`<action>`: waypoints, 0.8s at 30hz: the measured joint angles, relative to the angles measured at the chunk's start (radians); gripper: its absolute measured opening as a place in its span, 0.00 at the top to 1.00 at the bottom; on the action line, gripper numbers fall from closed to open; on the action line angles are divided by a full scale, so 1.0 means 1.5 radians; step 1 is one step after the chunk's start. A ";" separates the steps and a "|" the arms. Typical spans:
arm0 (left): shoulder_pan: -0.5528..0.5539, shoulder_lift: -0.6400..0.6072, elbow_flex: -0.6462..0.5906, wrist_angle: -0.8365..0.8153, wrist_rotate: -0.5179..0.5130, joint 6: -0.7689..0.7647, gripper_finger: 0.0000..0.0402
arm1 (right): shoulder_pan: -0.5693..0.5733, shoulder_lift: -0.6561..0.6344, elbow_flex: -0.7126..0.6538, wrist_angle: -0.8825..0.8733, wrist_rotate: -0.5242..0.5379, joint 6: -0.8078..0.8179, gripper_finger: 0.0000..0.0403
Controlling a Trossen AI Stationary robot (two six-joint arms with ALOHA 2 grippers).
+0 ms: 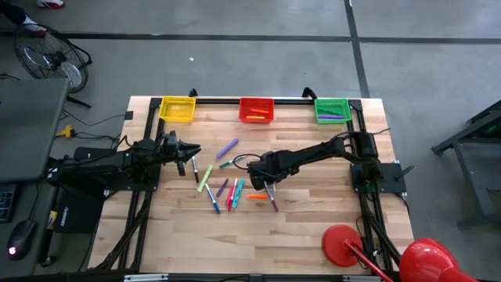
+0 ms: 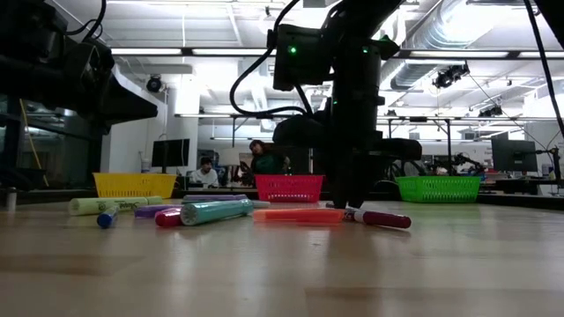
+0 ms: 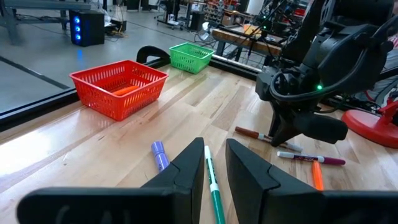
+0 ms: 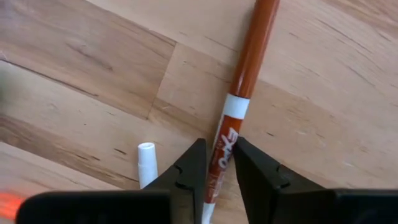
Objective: Pick & Place Markers
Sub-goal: Put the brown marker into the yellow bin
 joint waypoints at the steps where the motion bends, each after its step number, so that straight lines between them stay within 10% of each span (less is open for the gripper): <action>1: 0.000 0.000 0.000 0.000 0.000 0.000 0.84 | 0.000 0.000 0.000 0.000 0.000 0.000 0.85; 24: 0.000 0.000 0.000 0.000 0.000 0.000 0.84 | 0.000 -0.032 -0.005 -0.014 0.013 -0.078 0.95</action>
